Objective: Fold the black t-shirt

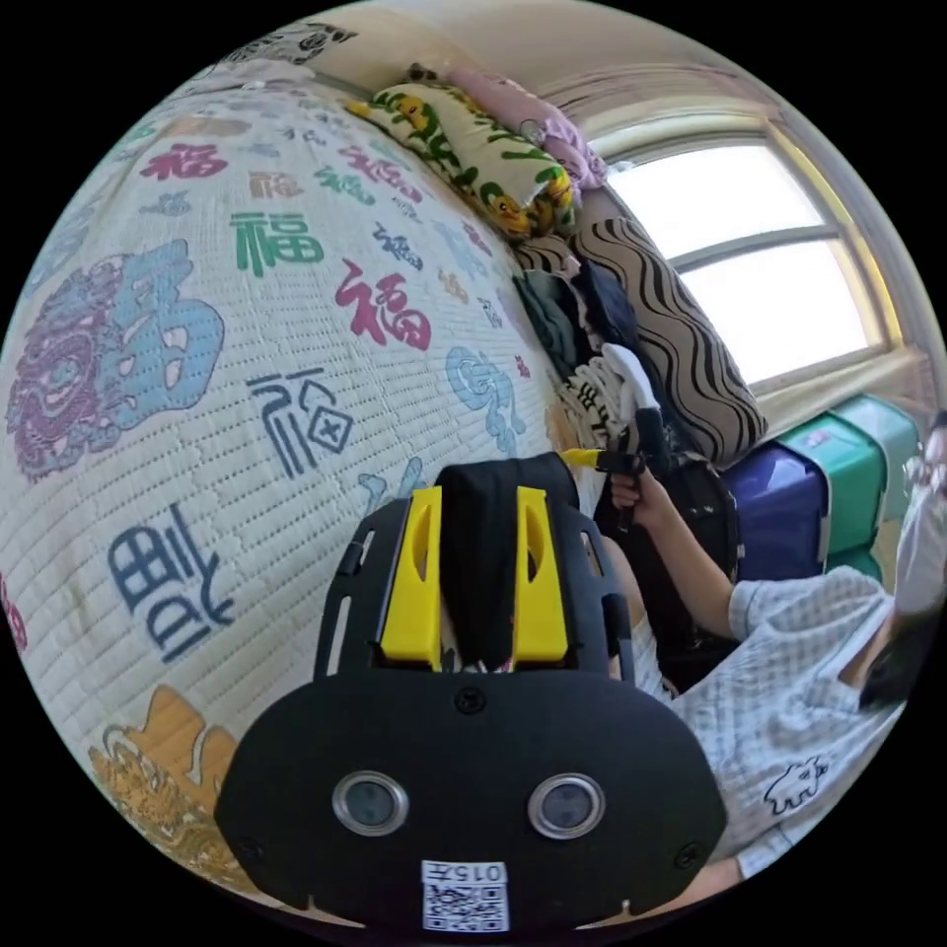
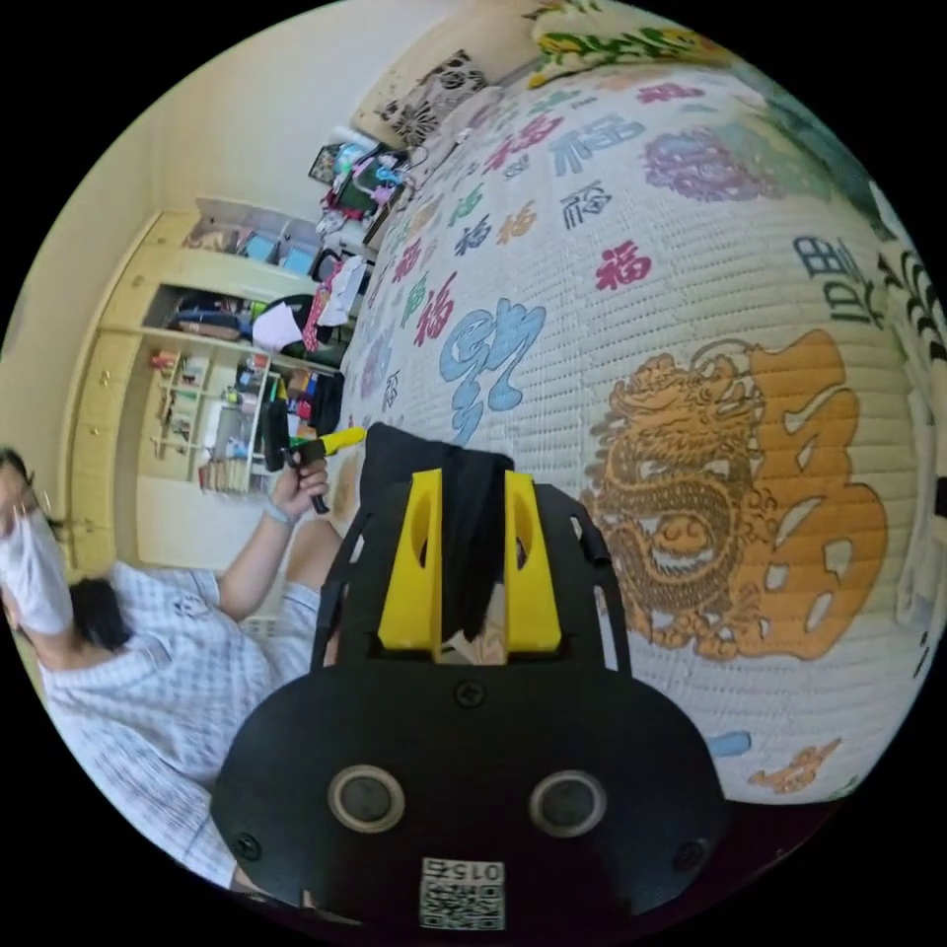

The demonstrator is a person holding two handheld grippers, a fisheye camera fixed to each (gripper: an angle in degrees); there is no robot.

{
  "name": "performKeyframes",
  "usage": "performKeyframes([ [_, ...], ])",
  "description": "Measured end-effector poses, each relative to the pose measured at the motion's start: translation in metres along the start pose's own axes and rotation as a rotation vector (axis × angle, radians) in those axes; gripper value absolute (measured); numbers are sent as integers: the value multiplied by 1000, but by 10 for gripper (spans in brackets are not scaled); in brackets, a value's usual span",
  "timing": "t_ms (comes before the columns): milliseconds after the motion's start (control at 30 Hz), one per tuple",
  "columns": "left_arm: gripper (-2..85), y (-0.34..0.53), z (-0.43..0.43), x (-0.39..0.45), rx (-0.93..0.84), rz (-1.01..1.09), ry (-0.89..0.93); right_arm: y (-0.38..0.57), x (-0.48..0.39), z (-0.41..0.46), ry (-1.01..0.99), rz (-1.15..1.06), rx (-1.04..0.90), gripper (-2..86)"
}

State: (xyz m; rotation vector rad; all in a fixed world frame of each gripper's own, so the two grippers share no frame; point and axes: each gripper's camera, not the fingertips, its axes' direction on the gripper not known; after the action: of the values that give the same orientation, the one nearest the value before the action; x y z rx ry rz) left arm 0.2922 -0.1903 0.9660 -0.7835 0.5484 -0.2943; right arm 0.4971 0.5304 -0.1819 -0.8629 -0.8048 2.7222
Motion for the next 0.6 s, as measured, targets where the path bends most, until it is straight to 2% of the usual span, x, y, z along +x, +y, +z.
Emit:
performKeyframes([
  [133, 65, -17, 24, -23, -28, -84, 113, -27, 15, 13, -111, 98, -78, 42],
  [267, 22, -11, 14, -42, 29, -136, 127, -24, 14, -8, -18, 123, -25, 5],
  [333, 19, -8, 14, -48, 47, -156, 120, -16, 20, -23, -37, 149, 16, 2],
  [500, 59, -5, 11, -53, 100, -131, 184, -3, 15, -41, -96, 105, 64, 20],
  [600, 101, 7, -11, -53, 69, -103, 180, 12, 11, -64, -202, 53, 55, 78],
])
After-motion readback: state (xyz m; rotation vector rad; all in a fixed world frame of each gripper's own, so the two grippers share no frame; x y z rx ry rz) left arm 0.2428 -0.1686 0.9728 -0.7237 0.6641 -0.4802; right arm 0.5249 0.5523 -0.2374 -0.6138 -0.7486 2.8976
